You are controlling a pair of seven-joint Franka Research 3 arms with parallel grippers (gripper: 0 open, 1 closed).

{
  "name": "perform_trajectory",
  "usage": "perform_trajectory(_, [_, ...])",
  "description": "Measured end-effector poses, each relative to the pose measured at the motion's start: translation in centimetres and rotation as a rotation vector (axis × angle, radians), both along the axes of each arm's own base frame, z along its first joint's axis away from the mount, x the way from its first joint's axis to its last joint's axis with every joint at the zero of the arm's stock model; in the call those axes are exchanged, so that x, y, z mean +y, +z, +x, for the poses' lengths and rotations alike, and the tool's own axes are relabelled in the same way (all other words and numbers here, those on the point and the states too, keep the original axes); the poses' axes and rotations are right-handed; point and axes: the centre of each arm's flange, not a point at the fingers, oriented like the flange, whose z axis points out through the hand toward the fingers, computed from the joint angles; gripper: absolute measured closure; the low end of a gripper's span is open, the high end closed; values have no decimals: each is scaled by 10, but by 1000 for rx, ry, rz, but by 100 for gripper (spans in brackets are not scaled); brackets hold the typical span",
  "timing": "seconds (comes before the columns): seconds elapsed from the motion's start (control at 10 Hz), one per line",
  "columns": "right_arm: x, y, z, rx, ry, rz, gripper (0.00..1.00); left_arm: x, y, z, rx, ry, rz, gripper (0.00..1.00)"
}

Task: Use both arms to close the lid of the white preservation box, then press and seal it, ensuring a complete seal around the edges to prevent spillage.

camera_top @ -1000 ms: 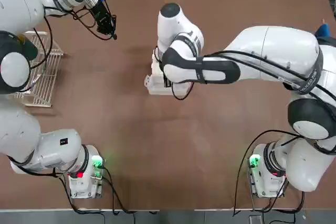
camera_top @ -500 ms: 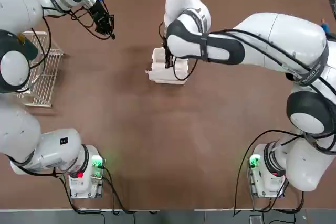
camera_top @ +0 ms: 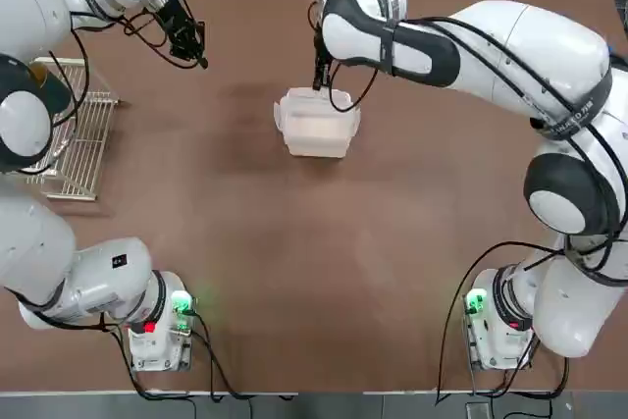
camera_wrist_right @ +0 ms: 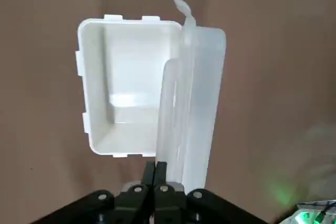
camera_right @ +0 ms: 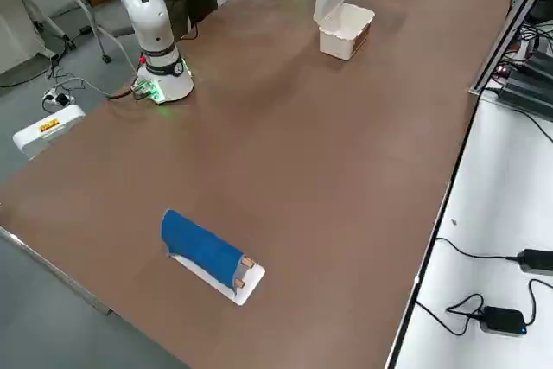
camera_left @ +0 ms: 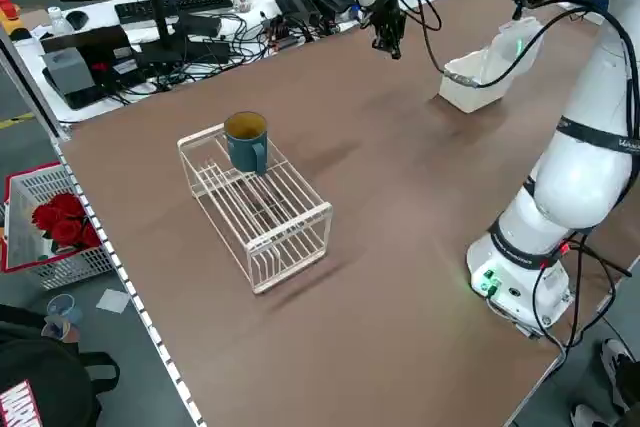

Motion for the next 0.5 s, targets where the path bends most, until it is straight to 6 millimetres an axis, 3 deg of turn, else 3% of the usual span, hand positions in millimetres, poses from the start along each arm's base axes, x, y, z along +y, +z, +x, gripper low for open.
perform_trajectory(0.3, [-23, -8, 42, -4, -43, 18, 96, 3, 3, 2, -6, 5, -1, 99])
perform_trajectory(0.4, [-33, -7, 57, -9, -61, 25, 87, 3, 3, 3, -7, 6, -1, 99])
perform_trajectory(0.5, [-40, -3, 67, -13, -77, 34, 84, 3, 3, 3, -8, 6, -1, 99])
